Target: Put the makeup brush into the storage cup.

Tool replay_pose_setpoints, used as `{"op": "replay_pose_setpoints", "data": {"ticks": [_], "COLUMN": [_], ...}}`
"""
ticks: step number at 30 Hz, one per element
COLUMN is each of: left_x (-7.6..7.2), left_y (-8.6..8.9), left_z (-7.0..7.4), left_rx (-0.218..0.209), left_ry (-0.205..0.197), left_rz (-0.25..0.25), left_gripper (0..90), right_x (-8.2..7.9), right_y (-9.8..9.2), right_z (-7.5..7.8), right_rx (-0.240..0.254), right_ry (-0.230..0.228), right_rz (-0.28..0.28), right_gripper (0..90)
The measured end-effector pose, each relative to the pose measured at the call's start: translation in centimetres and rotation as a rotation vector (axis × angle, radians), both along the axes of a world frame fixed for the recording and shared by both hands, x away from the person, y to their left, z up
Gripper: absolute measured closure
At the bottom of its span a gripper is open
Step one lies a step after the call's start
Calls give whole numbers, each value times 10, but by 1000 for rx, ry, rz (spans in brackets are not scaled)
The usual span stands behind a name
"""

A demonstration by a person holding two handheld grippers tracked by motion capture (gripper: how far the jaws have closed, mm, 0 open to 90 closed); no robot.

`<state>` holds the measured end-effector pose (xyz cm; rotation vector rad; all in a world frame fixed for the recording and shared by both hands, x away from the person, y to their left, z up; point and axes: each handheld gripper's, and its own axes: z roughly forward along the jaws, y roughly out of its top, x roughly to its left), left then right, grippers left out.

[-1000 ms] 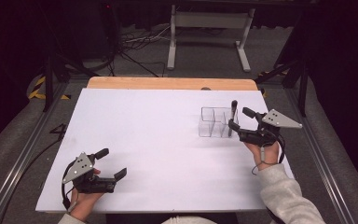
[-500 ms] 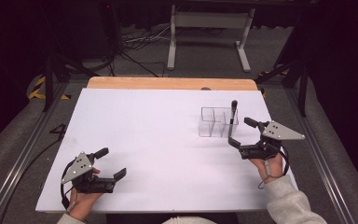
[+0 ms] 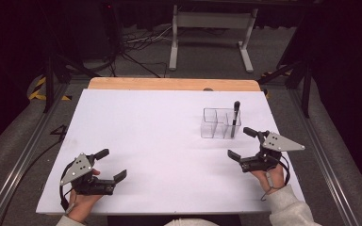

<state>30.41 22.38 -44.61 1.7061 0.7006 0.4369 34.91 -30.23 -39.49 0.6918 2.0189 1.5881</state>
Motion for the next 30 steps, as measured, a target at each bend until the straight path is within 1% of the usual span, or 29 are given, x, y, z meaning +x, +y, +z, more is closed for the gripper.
{"op": "replay_pose_setpoints", "data": {"ticks": [7,10,14,18,22,25,29,30], "left_x": [0,0,1,2,2,2,3,3], "left_y": [0,0,1,1,0,0,0,0], "left_z": [0,-1,-1,-1,-2,-2,-3,-4], "left_rx": [3,2,9,9,7,10,0,3], "left_ry": [-2,1,0,7,12,14,26,23], "left_rz": [-4,-4,-2,-17,-30,-44,-60,-67], "left_gripper": [16,16,16,16,16,16,15,15], "right_x": [-3,-4,-5,-6,-6,-7,-6,-7], "right_y": [2,2,3,3,3,3,5,4], "right_z": [-14,-19,-23,-29,-33,-37,-41,-42], "right_rx": [-14,-6,-1,9,10,10,6,7], "right_ry": [-19,-25,-22,-17,-6,-5,2,-1], "right_rz": [33,45,59,65,62,58,48,41], "right_gripper": [0,0,0,0,0,0,0,0]}}
